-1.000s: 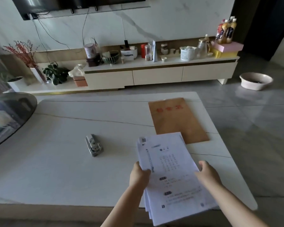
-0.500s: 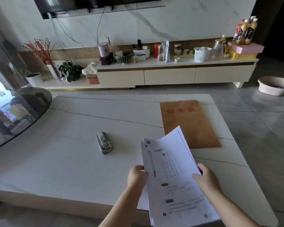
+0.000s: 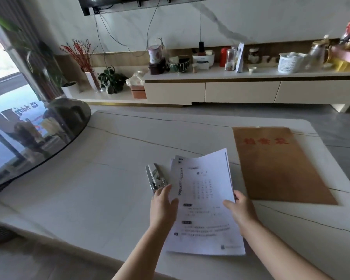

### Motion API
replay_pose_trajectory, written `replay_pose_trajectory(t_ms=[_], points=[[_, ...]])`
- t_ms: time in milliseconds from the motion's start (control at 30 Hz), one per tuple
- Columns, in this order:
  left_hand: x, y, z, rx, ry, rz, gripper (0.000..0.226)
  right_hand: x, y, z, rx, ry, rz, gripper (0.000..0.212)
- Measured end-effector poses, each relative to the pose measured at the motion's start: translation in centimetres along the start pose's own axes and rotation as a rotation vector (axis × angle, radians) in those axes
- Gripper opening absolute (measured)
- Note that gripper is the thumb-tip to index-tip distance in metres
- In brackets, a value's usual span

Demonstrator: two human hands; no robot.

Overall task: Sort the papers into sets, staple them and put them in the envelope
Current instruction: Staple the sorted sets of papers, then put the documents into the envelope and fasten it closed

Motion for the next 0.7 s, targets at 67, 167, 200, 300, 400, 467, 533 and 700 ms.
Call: replay_pose_trajectory(t_ms=[67,167,200,300,400,467,533,700], points=[[0.5,-0.4,-0.2,0.110,-0.102,0.012,0.050,1.7,-1.0,-0.3,-0.008,0.008,0.002,0.024],[1.6,-1.0,-0.3,0.247,-0.201,-0.034,0.047,4.3,-2.5,-0.8,0.014,-0.014,0.014,0.041],[2.0,-1.3,-0.2,0.264,-0.207,-0.051,0.047,5.3,-2.8,-0.9,0.019,-0.028,0.024,0.044],[3.0,-2.3,0.6,0.262,-0.234,-0.069,0.051,8.4,-3.7,-0.9,0.013,-0.068,0.064,0.044],[3.0,-3.1,1.2,0.242,-0.317,-0.102,0.076,10.0,-4.4,0.4,-0.038,-0.058,0.151,0.023],[3.0,-3.4,1.4,0.228,-0.365,-0.124,0.080,9.3,-5.2,1.7,-0.084,0.045,0.182,0.008],[3.4,-3.2,1.4,0.212,-0.449,-0.093,0.083,7.0,-6.5,2.1,-0.066,0.121,0.169,0.009],[3.7,-2.7,0.9,0.180,-0.517,-0.071,0.079,-1.0,-9.4,2.8,-0.273,0.472,-0.075,0.017]])
Point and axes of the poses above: each hand's wrist, its own y-axis away from the middle knuckle, its own x-axis out of the palm, z = x × y, the point moved 5 cm from there along -y, towards the middle knuckle, and after that the axes turned 10 degrees about -y, right-handed, at the moved point
